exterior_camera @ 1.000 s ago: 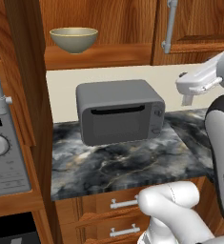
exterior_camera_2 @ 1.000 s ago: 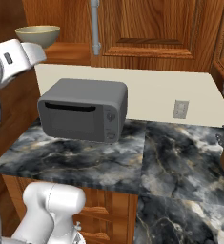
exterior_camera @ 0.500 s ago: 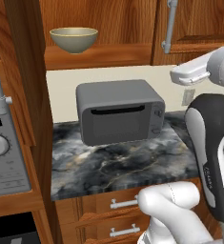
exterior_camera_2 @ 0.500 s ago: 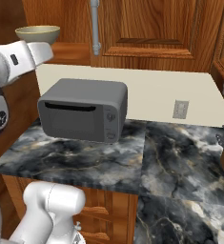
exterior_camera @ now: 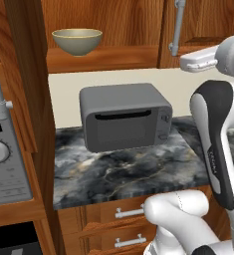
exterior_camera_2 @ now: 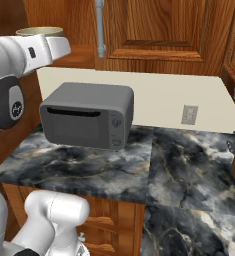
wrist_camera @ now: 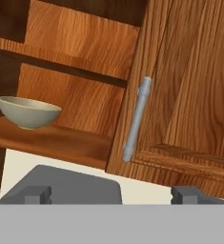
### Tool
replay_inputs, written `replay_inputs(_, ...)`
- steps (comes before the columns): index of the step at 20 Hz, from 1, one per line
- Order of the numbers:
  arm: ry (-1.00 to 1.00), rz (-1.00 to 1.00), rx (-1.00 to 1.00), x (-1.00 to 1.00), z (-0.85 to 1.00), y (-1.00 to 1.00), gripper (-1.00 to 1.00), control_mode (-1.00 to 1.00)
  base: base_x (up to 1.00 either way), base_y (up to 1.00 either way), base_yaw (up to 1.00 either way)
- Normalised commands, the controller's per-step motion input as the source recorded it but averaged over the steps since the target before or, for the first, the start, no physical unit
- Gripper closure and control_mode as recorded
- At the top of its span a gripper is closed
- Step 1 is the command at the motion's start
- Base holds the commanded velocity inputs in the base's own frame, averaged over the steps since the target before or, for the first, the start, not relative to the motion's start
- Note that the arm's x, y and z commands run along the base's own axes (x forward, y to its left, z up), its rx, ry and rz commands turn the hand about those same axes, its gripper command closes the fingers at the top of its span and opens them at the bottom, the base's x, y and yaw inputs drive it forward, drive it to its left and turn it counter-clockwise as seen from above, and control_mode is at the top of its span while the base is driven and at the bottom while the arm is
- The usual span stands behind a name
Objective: Move the bowls from the cabinet to the plates on the dining table.
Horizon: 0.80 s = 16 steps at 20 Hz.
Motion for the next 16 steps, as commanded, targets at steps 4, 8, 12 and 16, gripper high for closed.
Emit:
replay_inputs(4, 0.03, -0.02, 0.05, 0.33, 0.05, -0.14, -1.00, -1.00, 0.00, 0.00, 0.00)
replay_inputs(8, 0.02, 0.00, 0.04, 0.36, 0.01, -0.11, -1.00, -1.00, 0.00, 0.00, 0.00)
replay_inputs(12, 0.00, 0.00, 0.01, 0.35, 0.00, -0.08, -1.00, -1.00, 0.00, 0.00, 0.00)
replay_inputs(16, 0.00, 0.00, 0.03, 0.27, 0.00, -0.07, -1.00, -1.00, 0.00, 0.00, 0.00)
